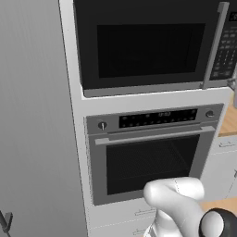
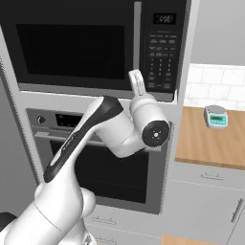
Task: Open the microwave, place the bowl with waffle inside the microwave, then close the microwave door and turn it on.
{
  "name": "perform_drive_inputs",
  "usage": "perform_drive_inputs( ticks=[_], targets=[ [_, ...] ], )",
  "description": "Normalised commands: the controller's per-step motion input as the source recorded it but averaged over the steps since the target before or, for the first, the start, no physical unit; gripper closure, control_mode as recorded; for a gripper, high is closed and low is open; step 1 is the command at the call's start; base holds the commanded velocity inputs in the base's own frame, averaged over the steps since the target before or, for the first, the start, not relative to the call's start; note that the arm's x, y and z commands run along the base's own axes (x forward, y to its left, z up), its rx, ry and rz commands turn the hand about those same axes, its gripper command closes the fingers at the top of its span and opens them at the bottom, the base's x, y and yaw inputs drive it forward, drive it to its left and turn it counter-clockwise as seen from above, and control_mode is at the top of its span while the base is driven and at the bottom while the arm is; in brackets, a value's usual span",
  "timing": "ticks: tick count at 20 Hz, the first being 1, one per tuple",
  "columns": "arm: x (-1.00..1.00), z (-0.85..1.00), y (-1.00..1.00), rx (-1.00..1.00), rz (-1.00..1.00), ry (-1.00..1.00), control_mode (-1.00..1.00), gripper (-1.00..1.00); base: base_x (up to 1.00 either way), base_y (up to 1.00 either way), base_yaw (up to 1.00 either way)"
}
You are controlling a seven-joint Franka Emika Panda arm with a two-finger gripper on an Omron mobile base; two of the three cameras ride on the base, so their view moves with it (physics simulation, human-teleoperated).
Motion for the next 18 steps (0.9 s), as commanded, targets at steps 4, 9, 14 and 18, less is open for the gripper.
perform_drive_inputs(
  ticks=[4, 9, 14, 18],
  targets=[
    [0.36, 0.0, -0.09, 0.04, 0.03, -0.02, -1.0, 1.0, 0.0, 0.0, 0.0],
    [0.36, 0.0, -0.26, 0.05, 0.04, -0.04, -1.0, 1.0, 0.0, 0.0, 0.0],
    [0.35, -0.02, -0.29, 0.03, 0.05, -0.04, -1.0, 1.0, 0.0, 0.0, 0.0],
    [0.29, -0.12, -0.02, -0.01, 0.01, -0.03, -1.0, 1.0, 0.0, 0.0, 0.0]
  ],
)
